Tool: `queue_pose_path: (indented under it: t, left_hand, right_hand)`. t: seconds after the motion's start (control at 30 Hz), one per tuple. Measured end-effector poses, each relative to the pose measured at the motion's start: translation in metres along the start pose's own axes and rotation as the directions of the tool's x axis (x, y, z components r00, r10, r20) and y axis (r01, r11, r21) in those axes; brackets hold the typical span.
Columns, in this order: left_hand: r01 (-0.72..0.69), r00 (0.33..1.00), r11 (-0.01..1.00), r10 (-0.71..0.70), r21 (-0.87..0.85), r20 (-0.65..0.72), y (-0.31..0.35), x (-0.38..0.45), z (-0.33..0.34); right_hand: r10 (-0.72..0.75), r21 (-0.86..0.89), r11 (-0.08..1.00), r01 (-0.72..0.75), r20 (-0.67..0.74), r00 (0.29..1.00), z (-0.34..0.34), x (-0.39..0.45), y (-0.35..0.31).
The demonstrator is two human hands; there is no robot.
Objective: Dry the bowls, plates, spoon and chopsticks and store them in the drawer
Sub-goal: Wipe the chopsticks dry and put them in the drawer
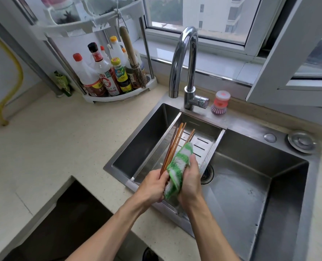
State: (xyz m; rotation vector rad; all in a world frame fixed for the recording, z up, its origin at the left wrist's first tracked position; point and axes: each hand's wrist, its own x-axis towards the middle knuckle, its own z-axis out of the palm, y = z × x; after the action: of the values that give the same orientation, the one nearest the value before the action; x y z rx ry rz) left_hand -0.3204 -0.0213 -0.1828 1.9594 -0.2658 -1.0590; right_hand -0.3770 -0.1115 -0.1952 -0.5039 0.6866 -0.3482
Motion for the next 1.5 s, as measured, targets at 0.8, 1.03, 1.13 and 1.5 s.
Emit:
queue_pose_path:
  t: [0.8, 1.03, 1.13, 1.5]
  left_hand:
    - [-0.047, 0.998, 0.993, 0.050, 0.107, -0.028, 0.008, -0.019, -0.045]
    - [-0.227, 0.899, 0.938, 0.305, 0.261, -0.314, 0.004, -0.013, -0.034]
    - [-0.190, 0.914, 0.923, 0.291, 0.336, -0.283, 0.013, 0.001, -0.037]
    - [-0.087, 0.995, 0.977, 0.094, 0.197, -0.022, 0.014, -0.022, -0.067]
  right_hand:
    - [0.030, 0.166, 0.986, 0.001, -0.185, 0.982, -0.001, 0.058, -0.021]
    - [0.045, 0.120, 0.992, -0.046, 0.007, 0.999, 0.017, 0.049, -0.004]
    - [0.086, 0.109, 0.990, -0.085, -0.007, 0.996, 0.027, 0.040, 0.023]
    - [0.022, 0.253, 0.967, 0.027, -0.190, 0.982, 0.023, 0.063, -0.010]
